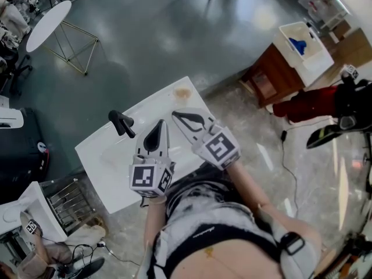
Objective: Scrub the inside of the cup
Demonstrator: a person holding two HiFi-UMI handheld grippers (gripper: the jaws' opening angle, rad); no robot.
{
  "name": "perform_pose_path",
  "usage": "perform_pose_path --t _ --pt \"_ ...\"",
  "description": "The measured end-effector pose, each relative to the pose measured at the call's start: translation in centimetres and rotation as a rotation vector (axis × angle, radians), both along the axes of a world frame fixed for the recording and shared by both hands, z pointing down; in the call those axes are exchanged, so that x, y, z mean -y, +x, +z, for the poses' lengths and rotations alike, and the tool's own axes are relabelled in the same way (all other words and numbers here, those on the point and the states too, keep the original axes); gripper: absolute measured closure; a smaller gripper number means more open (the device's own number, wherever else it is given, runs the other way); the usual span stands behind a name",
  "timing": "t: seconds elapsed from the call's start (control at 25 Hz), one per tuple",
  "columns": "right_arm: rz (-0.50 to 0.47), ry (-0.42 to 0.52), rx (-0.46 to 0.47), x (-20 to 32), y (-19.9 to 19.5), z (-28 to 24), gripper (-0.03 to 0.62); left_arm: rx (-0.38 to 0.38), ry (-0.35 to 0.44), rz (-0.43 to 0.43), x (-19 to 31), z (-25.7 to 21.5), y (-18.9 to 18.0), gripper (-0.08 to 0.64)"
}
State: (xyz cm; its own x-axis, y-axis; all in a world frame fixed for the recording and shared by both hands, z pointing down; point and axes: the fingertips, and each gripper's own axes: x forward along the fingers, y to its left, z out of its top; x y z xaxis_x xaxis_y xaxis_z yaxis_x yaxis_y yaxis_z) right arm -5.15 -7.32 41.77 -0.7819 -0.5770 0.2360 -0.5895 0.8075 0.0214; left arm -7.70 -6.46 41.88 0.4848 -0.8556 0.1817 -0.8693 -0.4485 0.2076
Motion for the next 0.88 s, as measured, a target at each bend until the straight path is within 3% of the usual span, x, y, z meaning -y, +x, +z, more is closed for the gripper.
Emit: perform_pose_path --t 0.44,0.88 --pt "0.018 -0.011 -0.01 -2.5 -2.2 0.4 0.591 -0.012 -0.001 0.0 -1.5 0.2 -2.2 0.554" --pt "0.047 -0.009 -0.026 -2.6 -2.1 0.5 0.592 0.029 0.016 0.014 -2.0 0.4 -2.5 0.554"
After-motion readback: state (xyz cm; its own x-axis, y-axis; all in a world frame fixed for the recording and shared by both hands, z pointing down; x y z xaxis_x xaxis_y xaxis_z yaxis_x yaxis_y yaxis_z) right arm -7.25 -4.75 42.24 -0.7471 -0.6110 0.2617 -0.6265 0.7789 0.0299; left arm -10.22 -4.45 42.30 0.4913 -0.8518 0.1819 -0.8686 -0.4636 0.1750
